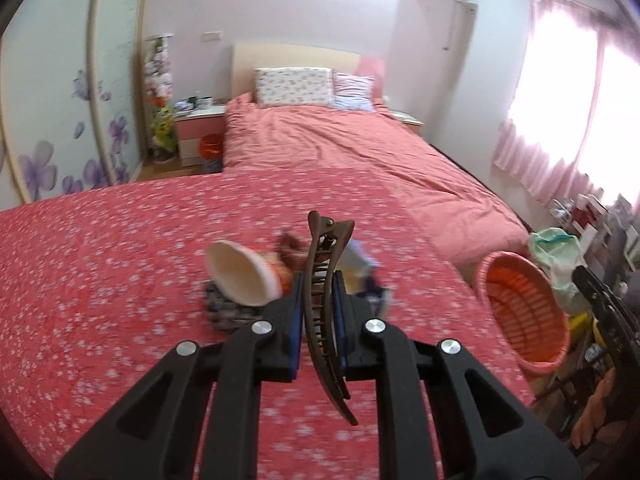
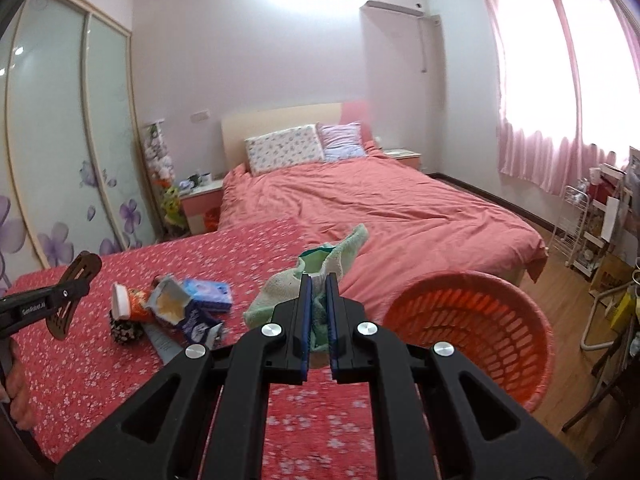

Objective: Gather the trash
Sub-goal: 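Carry the hair clip and green sock in both grippers to the orange basket, then open both grippers over the orange basket to drop the clip and sock, then grasp the blue snack bag with the right gripper while the left gripper approaches the black floral cloth, then grasp the black floral cloth with the left gripper while the right gripper holds the bag, then carry the floral cloth and blue snack bag in both grippers to the orange basket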

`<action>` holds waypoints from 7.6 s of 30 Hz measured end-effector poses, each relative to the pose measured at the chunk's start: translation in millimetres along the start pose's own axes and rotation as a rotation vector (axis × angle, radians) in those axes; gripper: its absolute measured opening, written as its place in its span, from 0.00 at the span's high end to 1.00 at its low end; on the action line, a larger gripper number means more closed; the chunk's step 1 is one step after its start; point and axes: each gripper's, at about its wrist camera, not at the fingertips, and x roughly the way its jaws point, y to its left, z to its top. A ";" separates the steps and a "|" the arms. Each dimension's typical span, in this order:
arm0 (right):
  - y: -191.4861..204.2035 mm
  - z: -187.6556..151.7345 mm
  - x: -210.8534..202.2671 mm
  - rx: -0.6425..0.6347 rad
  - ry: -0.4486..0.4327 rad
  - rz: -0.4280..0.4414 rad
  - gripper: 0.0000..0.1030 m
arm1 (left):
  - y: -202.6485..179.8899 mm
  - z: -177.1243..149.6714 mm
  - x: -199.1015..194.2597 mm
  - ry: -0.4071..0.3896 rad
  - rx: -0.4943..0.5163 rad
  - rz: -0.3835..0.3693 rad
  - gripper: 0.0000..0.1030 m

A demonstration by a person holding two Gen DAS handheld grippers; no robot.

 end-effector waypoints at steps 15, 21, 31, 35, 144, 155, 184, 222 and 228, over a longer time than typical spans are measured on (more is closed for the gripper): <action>-72.0 -7.9 1.7 0.080 -0.022 -0.113 0.93 | -141.7 -15.2 45.8 0.073 0.121 -0.225 0.86; -97.4 -13.2 8.7 0.123 -0.016 -0.127 0.93 | -185.5 -23.3 67.8 0.106 0.167 -0.313 0.86; -130.8 -18.6 22.7 0.184 0.005 -0.126 0.93 | -240.5 -33.2 113.5 0.182 0.213 -0.392 0.86; -142.3 -22.0 28.2 0.215 0.017 -0.125 0.93 | -258.7 -38.9 130.9 0.209 0.233 -0.405 0.86; 91.7 -60.9 119.6 -0.035 0.428 0.199 0.74 | 117.2 -50.7 106.4 0.129 -0.223 0.142 0.87; 87.8 -61.3 104.0 -0.043 0.409 0.188 0.74 | 144.2 -62.0 53.6 0.076 -0.230 0.209 0.88; 28.5 -39.5 41.0 0.008 0.256 0.103 0.74 | 11.5 -27.2 -2.8 -0.036 -0.040 0.044 0.88; -113.2 -42.3 30.2 0.208 0.194 -0.073 0.74 | -175.0 -37.0 66.8 0.065 0.151 -0.268 0.88; -130.9 -45.9 35.7 0.236 0.206 -0.094 0.74 | -203.5 -42.7 87.3 0.093 0.193 -0.307 0.88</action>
